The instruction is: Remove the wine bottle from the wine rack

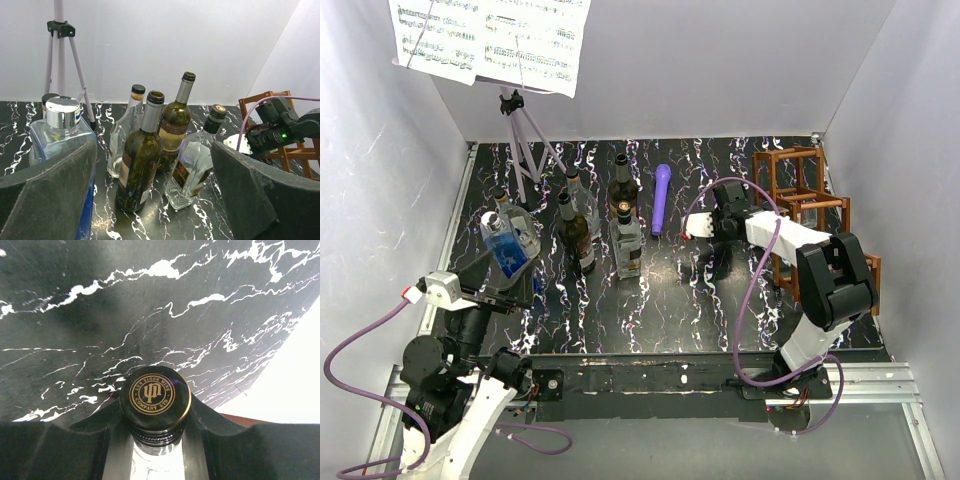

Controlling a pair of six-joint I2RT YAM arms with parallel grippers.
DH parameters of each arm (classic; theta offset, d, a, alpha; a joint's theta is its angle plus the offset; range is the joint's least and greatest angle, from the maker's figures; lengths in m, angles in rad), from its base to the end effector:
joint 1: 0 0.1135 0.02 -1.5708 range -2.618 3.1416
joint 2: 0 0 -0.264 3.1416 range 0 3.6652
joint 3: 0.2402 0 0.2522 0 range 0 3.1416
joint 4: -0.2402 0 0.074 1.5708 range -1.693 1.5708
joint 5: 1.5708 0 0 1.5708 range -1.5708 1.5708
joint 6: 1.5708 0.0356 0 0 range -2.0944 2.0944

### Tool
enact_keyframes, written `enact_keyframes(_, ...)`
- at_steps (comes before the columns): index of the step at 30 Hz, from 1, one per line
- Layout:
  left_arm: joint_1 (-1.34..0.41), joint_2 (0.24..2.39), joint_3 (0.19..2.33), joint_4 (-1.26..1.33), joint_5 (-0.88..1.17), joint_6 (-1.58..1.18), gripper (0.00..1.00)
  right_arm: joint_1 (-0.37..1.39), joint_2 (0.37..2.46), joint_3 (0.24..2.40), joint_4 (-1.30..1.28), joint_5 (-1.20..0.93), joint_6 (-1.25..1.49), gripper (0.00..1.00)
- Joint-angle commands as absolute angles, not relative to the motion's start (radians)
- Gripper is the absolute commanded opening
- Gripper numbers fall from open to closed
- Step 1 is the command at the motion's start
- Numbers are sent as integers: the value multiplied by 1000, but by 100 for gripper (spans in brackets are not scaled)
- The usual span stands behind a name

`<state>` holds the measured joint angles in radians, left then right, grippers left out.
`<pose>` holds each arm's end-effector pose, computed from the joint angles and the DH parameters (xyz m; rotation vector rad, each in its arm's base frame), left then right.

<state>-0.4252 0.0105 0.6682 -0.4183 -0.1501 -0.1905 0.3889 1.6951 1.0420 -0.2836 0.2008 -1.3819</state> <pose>0.0198 -0.0031 0.3394 0.0295 1.3459 -0.4211 0.3249 0.1255 0.1865 -1.9618 1.7153 -0.6378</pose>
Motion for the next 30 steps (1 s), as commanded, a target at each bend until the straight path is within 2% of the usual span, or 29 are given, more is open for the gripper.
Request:
enact_keyframes(1,-426,26,666,-420,-153,-181,98,422,1672,1106,-351,207,-1342,1)
enact_keyframes(22,-426,20,667,-422,-155,-179,98,543,1709,1219,-379,236,-1284,1)
enact_keyframes(30,-426,18,667,-420,-153,-179,98,578,1733,1275,-508,285,-1278,1)
